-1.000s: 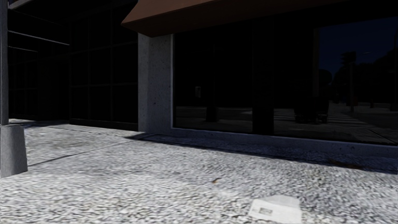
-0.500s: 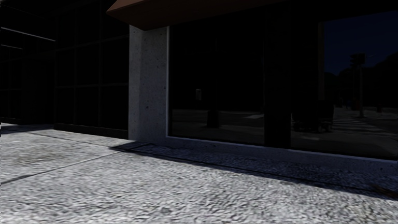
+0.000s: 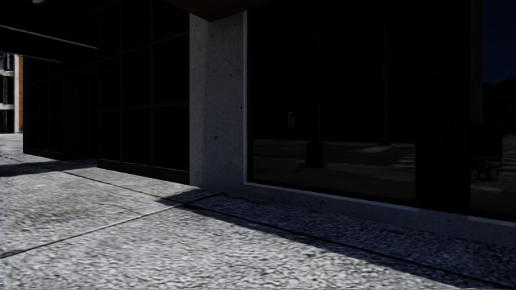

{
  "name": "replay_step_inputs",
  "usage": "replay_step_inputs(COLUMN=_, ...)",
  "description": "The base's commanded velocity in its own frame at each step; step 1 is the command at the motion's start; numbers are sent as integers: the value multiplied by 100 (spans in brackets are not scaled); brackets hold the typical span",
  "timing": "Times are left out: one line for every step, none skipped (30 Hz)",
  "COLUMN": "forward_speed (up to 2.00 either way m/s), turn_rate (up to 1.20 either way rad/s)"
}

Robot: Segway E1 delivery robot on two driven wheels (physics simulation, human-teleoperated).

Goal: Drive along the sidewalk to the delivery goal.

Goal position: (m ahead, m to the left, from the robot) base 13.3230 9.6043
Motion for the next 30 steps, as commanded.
replay_step_inputs(forward_speed=131, turn_rate=68)
replay_step_inputs(forward_speed=131, turn_rate=68)
replay_step_inputs(forward_speed=131, turn_rate=68)
replay_step_inputs(forward_speed=131, turn_rate=68)
replay_step_inputs(forward_speed=131, turn_rate=69)
replay_step_inputs(forward_speed=131, turn_rate=75)
replay_step_inputs(forward_speed=131, turn_rate=77)
replay_step_inputs(forward_speed=131, turn_rate=77)
replay_step_inputs(forward_speed=131, turn_rate=77)
replay_step_inputs(forward_speed=131, turn_rate=77)
replay_step_inputs(forward_speed=131, turn_rate=77)
replay_step_inputs(forward_speed=131, turn_rate=77)
replay_step_inputs(forward_speed=131, turn_rate=77)
replay_step_inputs(forward_speed=131, turn_rate=77)
replay_step_inputs(forward_speed=131, turn_rate=77)
replay_step_inputs(forward_speed=133, turn_rate=77)
replay_step_inputs(forward_speed=133, turn_rate=77)
replay_step_inputs(forward_speed=133, turn_rate=77)
replay_step_inputs(forward_speed=135, turn_rate=77)
replay_step_inputs(forward_speed=138, turn_rate=77)
replay_step_inputs(forward_speed=140, turn_rate=77)
replay_step_inputs(forward_speed=142, turn_rate=77)
replay_step_inputs(forward_speed=142, turn_rate=77)
replay_step_inputs(forward_speed=146, turn_rate=75)
replay_step_inputs(forward_speed=149, turn_rate=74)
replay_step_inputs(forward_speed=154, turn_rate=73)
replay_step_inputs(forward_speed=160, turn_rate=73)
replay_step_inputs(forward_speed=160, turn_rate=73)
replay_step_inputs(forward_speed=162, turn_rate=73)
replay_step_inputs(forward_speed=163, turn_rate=73)
